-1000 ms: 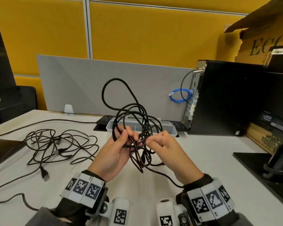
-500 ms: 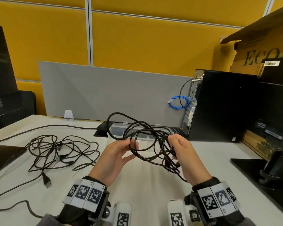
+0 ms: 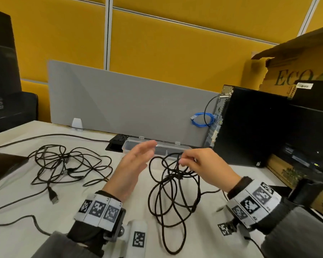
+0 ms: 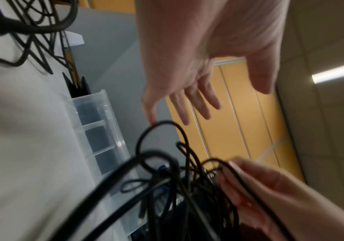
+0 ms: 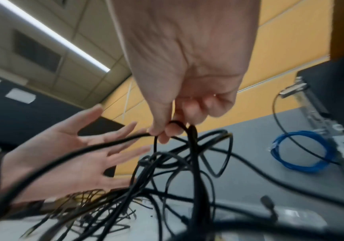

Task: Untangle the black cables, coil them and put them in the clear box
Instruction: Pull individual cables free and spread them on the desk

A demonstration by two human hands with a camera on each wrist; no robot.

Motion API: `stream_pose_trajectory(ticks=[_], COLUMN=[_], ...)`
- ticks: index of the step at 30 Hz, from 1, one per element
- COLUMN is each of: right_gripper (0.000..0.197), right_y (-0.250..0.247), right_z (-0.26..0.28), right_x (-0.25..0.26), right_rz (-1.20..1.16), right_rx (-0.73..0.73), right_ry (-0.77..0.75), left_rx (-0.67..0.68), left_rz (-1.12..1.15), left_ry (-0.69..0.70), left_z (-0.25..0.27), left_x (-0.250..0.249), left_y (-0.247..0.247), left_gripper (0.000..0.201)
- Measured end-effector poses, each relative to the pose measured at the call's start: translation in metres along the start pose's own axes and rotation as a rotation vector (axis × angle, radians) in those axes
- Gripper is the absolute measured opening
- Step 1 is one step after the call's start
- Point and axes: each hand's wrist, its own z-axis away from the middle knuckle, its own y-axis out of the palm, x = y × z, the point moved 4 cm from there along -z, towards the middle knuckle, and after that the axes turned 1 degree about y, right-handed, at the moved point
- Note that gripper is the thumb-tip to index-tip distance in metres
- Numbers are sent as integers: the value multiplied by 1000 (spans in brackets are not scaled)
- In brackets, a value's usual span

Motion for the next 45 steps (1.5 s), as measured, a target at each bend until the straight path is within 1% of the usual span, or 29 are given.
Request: stream_pose_trajectory(ticks=[2, 4, 5, 7, 9, 12, 15, 16, 17, 18, 19, 20, 21, 22, 23, 25, 27, 29, 31, 33, 34, 36, 38, 40, 41, 42, 43, 44, 45], right_gripper=[18, 18, 16, 15, 16, 18, 22, 22, 21, 17, 13, 22, 33, 39, 41, 39, 32, 20, 13, 21, 27, 25, 15, 17, 19, 21, 22, 23, 27], right_y=[4, 3, 1, -2, -11, -30, -36, -32, -29, -27, -24, -22, -19, -16, -10, 8, 21, 18, 10, 3, -2, -26, -55, -83, -90, -92, -88, -80, -72], right_z=[-4, -6, -6, -5, -5, -5, 2, 4, 4, 2, 1, 1, 1, 0, 0, 2, 2, -1, -2, -2, -1, -5, -9, -5, -3, -2, -2, -2, -2], right_x=[12, 21, 25, 31, 27, 0, -34, -44, -51, -55, -55, -49, -40, -25, -8, 17, 23, 25, 22, 17, 15, 3, -25, -65, -83, -94, -102, -104, -100], right_rz=[74, 88, 39, -176, -464, -861, -1048, -1019, -919, -721, -442, -123, 170, 365, 460, 508, 470, 411, 385, 345, 284, 18, -240, -478, -566, -602, -556, -418, -202], right_rx=[53, 66, 65, 24, -81, -382, -636, -666, -667, -629, -551, -454, -378, -337, -290, -96, 18, 27, -53, -115, -182, -324, -585, -856, -937, -950, -896, -798, -695], right_ry=[-66, -125, -140, -127, -43, 153, 341, 390, 409, 402, 385, 352, 281, 159, 23, -186, -274, -314, -417, -446, -423, -248, -70, 156, 245, 306, 365, 421, 462], left_rx=[139, 192, 192, 191, 215, 271, 225, 218, 218, 222, 225, 226, 227, 229, 229, 208, 171, 156, 148, 150, 151, 175, 225, 237, 228, 217, 211, 210, 212], left_rz=[-186, -394, -459, -535, -576, -606, -575, -574, -585, -600, -618, -631, -638, -638, -635, -640, -636, -623, -614, -587, -573, -588, -672, -696, -677, -650, -639, -657, -693], left_ry=[9, 28, 36, 34, -4, -37, -9, -5, -3, -9, -18, -27, -33, -35, -27, 2, 27, 33, 34, 23, 16, -13, -36, -50, -52, -57, -58, -52, -46], left_z=[3, 5, 5, 5, 5, 5, 2, 2, 2, 2, 3, 3, 3, 3, 2, 1, 1, 0, 0, 1, 2, 3, 4, 5, 5, 5, 5, 5, 5], left_x=[3, 9, 10, 12, 15, 20, 17, 16, 17, 18, 20, 22, 24, 24, 25, 24, 21, 20, 21, 20, 19, 20, 21, 20, 20, 20, 20, 19, 20], left_y=[15, 20, 20, 18, 14, 14, 11, 10, 9, 8, 8, 8, 8, 8, 9, 8, 7, 6, 7, 9, 10, 8, 9, 11, 12, 12, 13, 13, 14], left_gripper=[45, 46, 44, 34, 26, 19, 8, 9, 13, 17, 19, 19, 19, 19, 20, 21, 14, 13, 13, 5, 4, 10, 10, 3, 7, 10, 11, 10, 8])
